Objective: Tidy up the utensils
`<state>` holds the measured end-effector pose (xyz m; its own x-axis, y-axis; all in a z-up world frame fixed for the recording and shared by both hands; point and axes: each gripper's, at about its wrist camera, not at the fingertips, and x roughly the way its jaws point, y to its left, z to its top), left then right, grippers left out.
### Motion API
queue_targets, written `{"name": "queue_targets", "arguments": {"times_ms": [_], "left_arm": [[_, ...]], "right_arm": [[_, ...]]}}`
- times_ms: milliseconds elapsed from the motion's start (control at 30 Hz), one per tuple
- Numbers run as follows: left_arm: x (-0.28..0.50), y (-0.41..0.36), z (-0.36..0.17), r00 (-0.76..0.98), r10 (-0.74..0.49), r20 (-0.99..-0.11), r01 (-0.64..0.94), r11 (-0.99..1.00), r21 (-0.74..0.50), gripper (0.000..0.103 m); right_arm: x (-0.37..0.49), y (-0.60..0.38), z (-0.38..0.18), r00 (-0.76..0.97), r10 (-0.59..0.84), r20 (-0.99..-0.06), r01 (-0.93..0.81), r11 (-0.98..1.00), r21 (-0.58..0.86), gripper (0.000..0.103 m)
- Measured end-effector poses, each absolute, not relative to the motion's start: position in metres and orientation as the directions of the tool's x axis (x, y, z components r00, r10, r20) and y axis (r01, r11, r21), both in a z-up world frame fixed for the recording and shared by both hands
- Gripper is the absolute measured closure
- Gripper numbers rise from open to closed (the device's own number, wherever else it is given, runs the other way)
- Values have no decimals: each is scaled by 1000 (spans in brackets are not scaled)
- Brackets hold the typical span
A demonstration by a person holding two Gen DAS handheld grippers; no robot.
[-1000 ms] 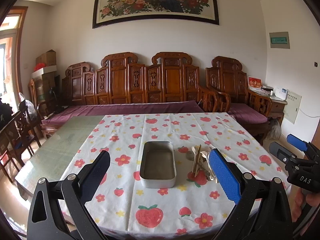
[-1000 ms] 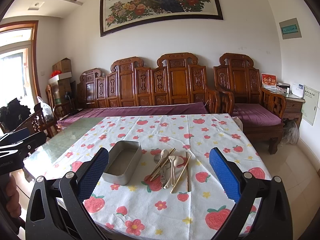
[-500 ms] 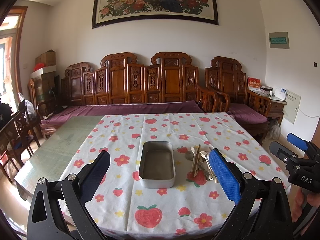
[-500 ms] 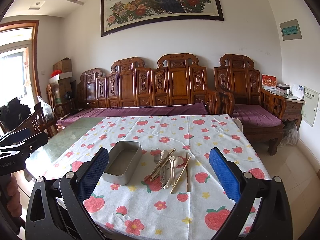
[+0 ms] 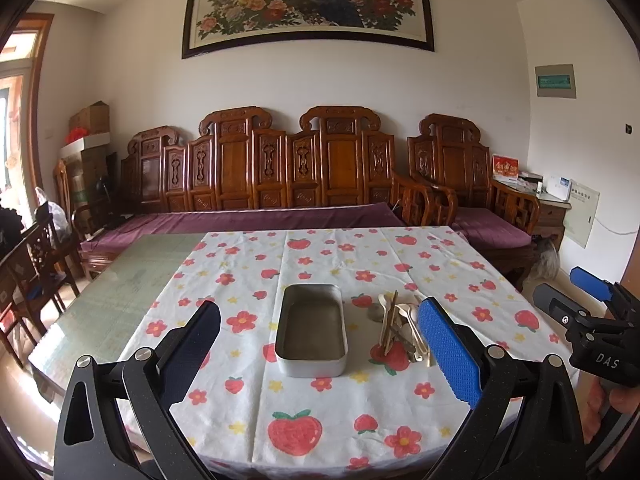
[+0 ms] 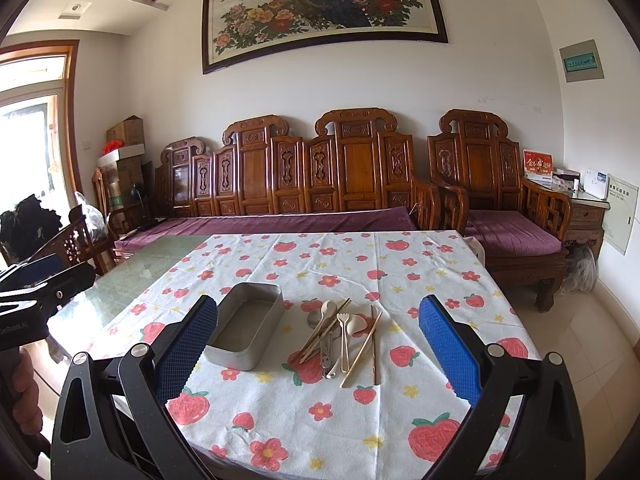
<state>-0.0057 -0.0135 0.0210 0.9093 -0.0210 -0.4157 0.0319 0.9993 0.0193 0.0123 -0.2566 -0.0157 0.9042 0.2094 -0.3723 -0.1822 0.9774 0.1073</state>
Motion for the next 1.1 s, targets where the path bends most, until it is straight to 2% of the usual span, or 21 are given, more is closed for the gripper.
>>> {"name": "queue_targets", "arguments": {"times_ms": [1100], "left_arm": [[-10, -19, 23, 910, -33, -414, 44, 999, 18, 7]], "right_arm": [[9, -258, -10, 904, 212, -370, -184, 977, 108, 2]]}}
